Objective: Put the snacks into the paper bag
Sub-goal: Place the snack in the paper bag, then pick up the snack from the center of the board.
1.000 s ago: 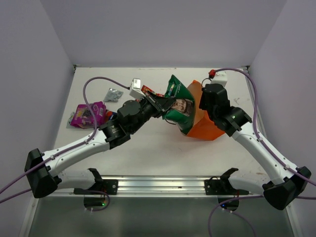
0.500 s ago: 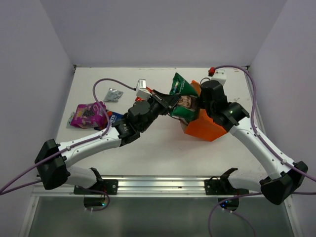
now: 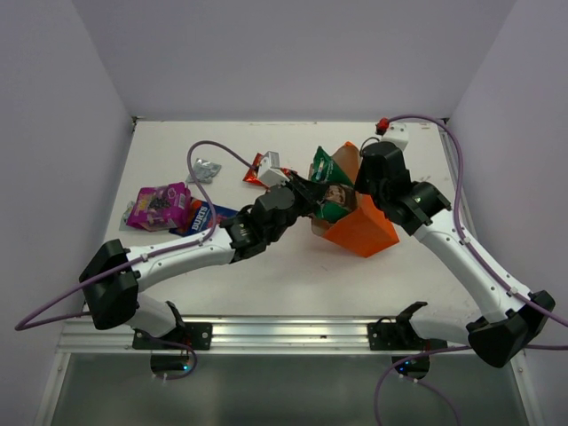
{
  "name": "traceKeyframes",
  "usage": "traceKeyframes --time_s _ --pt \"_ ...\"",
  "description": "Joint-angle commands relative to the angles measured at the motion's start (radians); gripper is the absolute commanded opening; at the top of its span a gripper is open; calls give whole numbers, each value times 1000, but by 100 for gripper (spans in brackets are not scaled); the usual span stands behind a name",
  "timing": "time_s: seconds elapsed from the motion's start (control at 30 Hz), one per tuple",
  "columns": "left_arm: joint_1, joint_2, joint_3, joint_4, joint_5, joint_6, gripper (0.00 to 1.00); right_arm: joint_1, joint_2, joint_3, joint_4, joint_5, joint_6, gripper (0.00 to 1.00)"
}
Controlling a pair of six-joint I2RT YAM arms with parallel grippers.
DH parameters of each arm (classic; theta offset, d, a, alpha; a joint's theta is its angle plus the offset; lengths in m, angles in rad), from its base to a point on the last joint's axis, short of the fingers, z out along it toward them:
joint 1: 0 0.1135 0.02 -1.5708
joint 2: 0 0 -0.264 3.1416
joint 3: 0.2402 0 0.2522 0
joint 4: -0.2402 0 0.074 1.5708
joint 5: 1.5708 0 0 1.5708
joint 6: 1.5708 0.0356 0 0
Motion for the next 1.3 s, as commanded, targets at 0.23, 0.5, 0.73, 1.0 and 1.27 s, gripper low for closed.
traceKeyframes --time_s 0.23,0.5,0.73,1.0,1.27 --pt "-4 -5 105 -64 -69 138 39 5 -12 7 18 21 -7 0" --pt "-4 -97 151 -146 -72 294 79 5 -47 -40 60 20 -67 0" --pt "-4 -161 310 -409 -35 500 80 5 -69 -54 83 -22 -167 0" --pt "91 -350 217 -678 -138 546 91 5 -92 -89 107 -69 -227 0" --pt "428 -354 34 -776 -202 682 96 5 -127 -140 135 -114 -268 0"
